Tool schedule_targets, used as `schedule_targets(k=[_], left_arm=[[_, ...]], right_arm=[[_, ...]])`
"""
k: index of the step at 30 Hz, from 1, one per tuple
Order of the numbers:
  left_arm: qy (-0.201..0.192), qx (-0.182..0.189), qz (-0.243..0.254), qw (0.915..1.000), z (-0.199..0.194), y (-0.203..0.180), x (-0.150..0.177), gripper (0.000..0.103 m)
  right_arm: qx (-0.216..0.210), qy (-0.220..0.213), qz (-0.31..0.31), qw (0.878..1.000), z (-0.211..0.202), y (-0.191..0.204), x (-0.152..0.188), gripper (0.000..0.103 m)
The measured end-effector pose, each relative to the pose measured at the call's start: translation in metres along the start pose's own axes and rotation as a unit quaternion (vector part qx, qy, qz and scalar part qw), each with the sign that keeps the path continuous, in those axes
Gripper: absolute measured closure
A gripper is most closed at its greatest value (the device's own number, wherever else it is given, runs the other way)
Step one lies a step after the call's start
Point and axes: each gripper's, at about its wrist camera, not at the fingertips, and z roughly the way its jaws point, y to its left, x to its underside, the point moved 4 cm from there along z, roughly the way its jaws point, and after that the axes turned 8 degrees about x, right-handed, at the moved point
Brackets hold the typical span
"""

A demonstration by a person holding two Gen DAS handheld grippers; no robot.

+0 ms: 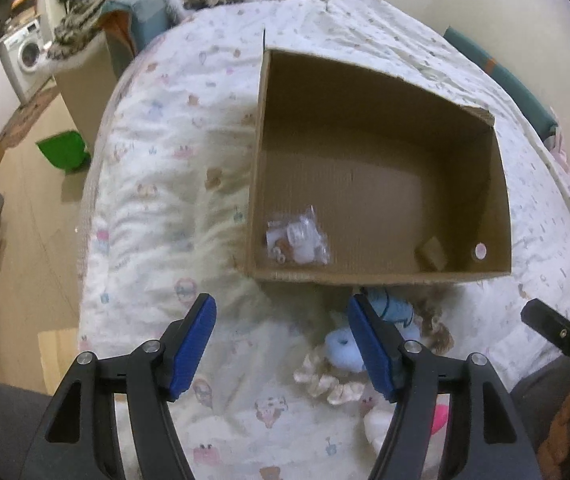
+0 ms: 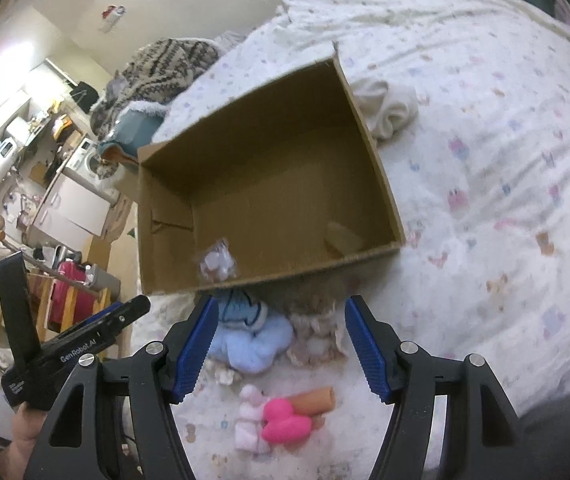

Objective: Organize soft objects
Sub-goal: 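Withdraw both open grippers from the box back toward the pile, then grasp the pink rubber duck with the right gripper while the left gripper grasps the white scrunchie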

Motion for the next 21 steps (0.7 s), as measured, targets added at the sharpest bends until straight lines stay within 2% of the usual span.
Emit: schedule_targets(k=[3,6,12,17,18,20,21], left_arm=[[0.027,0.011,-0.010,0.9995,0.009,0.000,0.012,0.036],[0.071,0.022,-0.011,0.9972,0.030,-0.003,0.028,0.036],[0.157,0.045,-0.003,0.9866,0.073,-0.015,0.056,0.036],[0.165,0.027,0.038,0.9852,0.094,-0.029,0.062,0.037],[0.164,0.025,0.041,0.9854,0.096,-0.031,0.060,0.040],[0.163,0.027,0.045,0.9852,0.100,-0.033,0.059,0.062],[0.167,0.033,0.042,0.9844,0.101,-0.034,0.060,0.066]], right_arm=[[0.008,0.019,0.000,1.000,0.006,0.000,0.010,0.027],[0.003,0.042,0.012,0.999,0.012,-0.002,0.019,0.027],[0.021,0.049,0.008,0.999,0.020,-0.001,0.024,0.027],[0.022,0.056,0.009,0.998,0.025,-0.003,0.023,0.027],[0.023,0.059,0.009,0.998,0.026,-0.003,0.024,0.027],[0.025,0.066,0.011,0.997,0.031,-0.005,0.024,0.027],[0.026,0.071,0.012,0.997,0.033,-0.005,0.025,0.027]])
